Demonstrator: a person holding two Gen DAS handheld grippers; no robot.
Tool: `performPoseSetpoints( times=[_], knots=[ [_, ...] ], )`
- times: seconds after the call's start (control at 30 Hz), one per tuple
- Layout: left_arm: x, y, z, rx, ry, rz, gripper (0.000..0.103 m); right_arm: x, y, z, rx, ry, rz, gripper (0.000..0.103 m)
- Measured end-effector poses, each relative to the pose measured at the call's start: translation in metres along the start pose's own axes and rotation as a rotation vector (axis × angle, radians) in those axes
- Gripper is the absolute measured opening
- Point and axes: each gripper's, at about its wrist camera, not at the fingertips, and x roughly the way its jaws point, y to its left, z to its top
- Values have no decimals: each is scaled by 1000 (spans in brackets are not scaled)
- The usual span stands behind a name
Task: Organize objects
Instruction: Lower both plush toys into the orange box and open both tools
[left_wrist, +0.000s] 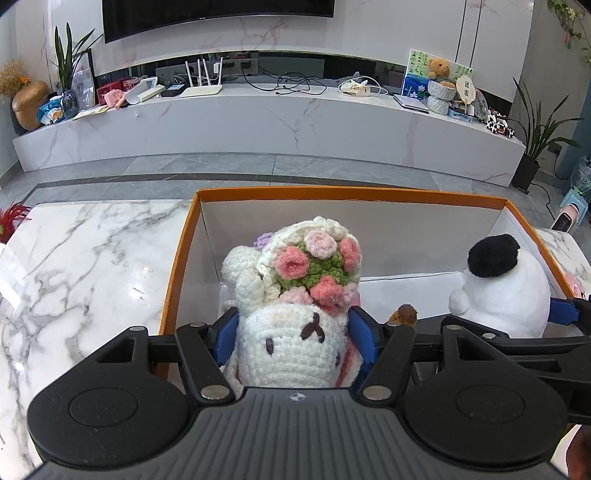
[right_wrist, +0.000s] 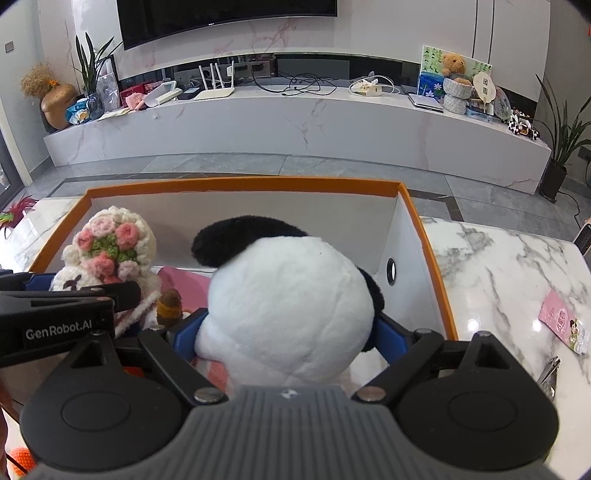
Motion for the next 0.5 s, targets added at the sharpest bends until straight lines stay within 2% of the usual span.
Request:
performPoseSetpoints(
  times=[0.27, 0.5],
  knots=[
    [-1, 1, -1, -7, -3, 6, 77, -2, -2, 1, -7, -15, -6, 93],
    [-5, 3, 0, -9, -36, 11, 78, -7, 0, 1, -35, -42, -32, 97]
  ],
)
